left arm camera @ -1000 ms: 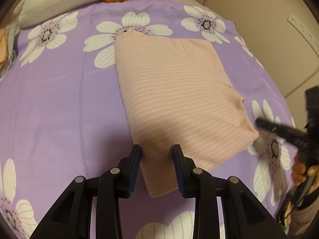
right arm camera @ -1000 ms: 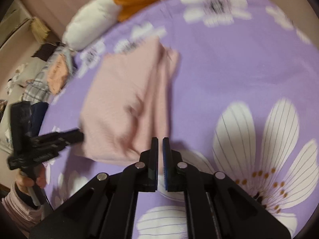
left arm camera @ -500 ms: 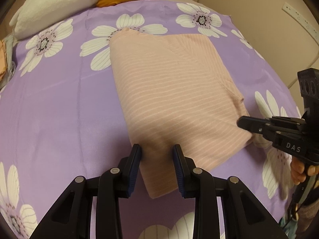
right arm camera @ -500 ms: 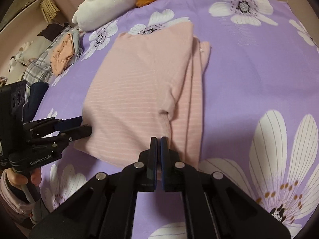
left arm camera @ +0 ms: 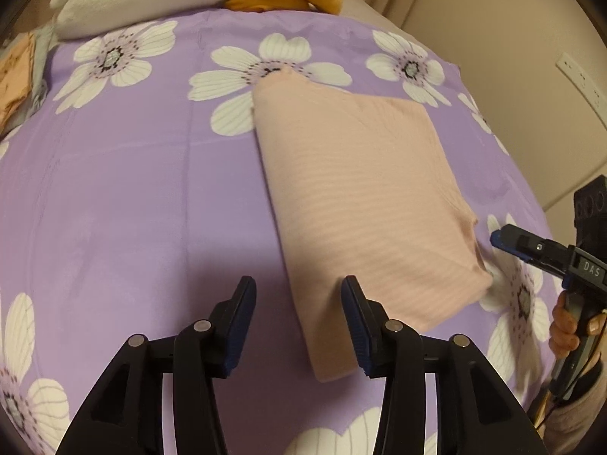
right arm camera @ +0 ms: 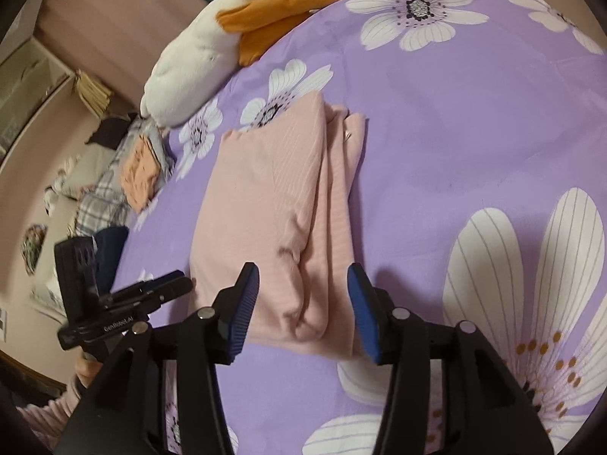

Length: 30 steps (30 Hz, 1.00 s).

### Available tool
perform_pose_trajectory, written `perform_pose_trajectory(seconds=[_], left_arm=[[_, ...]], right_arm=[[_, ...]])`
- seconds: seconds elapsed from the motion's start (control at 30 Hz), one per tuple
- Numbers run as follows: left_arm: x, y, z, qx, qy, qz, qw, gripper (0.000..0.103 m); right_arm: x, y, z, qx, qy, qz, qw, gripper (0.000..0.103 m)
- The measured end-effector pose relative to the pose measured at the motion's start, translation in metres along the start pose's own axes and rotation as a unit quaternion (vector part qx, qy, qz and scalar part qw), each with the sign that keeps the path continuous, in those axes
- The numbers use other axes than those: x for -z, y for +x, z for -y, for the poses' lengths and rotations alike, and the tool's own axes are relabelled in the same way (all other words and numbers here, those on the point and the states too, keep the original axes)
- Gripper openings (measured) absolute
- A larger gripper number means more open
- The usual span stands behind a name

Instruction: Fold small clothes

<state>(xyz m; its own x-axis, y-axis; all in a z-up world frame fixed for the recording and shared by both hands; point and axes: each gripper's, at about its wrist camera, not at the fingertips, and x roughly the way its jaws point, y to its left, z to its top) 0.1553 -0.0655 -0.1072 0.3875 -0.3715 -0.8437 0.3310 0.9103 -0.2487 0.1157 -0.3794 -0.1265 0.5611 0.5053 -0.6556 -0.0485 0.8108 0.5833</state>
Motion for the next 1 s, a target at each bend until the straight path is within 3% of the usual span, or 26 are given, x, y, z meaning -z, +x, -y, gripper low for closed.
perform_pose_trajectory(seconds=[0.4,1.0], left_arm=[[-0.021,0.011,-0.006,0.018,-0.014,0.005,0.9997,0.045],[-0.041,0.037,-0.014,0.059,-0.045,-0.011,0.9972,0.049]], right_arm=[[-0.027,0.022,0.012,-0.001,0.02,0.0,1.0,0.065],[-0.042,0.051,0.016,-0.024,0.028,-0.024,0.999,0.067]])
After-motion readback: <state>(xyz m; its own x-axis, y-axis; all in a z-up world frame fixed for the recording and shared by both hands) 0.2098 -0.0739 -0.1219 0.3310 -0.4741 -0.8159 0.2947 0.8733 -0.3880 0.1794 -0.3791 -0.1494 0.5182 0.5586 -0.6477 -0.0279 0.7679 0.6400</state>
